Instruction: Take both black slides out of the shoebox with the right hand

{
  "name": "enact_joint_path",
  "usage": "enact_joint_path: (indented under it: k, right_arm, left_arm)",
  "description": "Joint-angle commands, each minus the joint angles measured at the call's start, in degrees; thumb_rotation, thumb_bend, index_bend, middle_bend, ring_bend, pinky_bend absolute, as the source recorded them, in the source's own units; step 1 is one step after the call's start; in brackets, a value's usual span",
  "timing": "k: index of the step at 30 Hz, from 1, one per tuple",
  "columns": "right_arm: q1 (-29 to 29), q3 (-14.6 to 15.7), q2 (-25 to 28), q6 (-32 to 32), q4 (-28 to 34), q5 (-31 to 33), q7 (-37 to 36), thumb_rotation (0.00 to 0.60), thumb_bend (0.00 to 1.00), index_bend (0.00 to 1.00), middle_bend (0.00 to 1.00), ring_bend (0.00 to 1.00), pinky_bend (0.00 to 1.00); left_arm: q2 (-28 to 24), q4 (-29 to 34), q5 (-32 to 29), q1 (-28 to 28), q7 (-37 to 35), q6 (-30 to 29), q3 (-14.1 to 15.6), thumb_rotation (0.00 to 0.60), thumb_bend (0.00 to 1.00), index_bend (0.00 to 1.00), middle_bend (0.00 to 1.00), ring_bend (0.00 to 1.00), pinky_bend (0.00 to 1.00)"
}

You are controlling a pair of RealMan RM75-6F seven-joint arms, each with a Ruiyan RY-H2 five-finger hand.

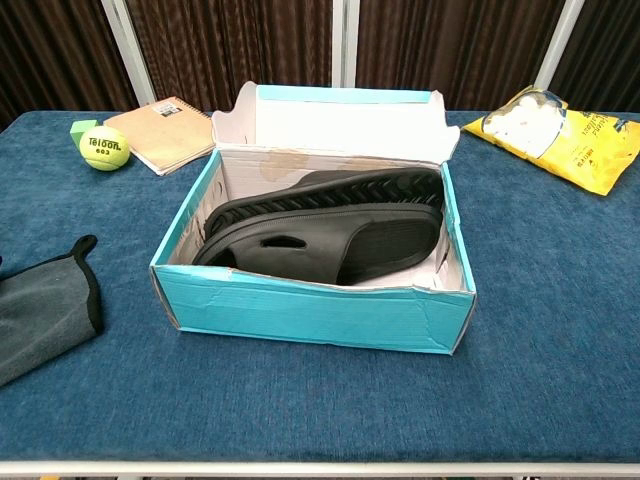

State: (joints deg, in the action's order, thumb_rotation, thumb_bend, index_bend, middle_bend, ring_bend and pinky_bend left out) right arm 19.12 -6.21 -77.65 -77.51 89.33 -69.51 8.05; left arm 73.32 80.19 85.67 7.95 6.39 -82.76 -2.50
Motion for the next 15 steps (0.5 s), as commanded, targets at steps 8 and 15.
enact_joint_path:
  k: [8, 15]
  right_arm:
    - [3.62, -1.79, 2.17, 4.44, 6.45, -5.38, -1.42, 0.6, 0.07, 0.0, 0.0, 0.0, 0.0]
    - [9.87, -4.18, 1.29, 10.14, 11.87, -9.1, 0.85, 0.6, 0.09, 0.0, 0.11, 0.0, 0.1]
  left_arm:
    - [-0.13, -0.03, -0.68, 0.09, 0.37, 1.02, 0.32, 0.6, 0.0, 0.16, 0.19, 0.1, 0.31]
    - [-0.29, -0.7, -0.79, -0.04, -1.36, 0.89, 0.32, 0.6, 0.0, 0.16, 0.19, 0.1, 0.31]
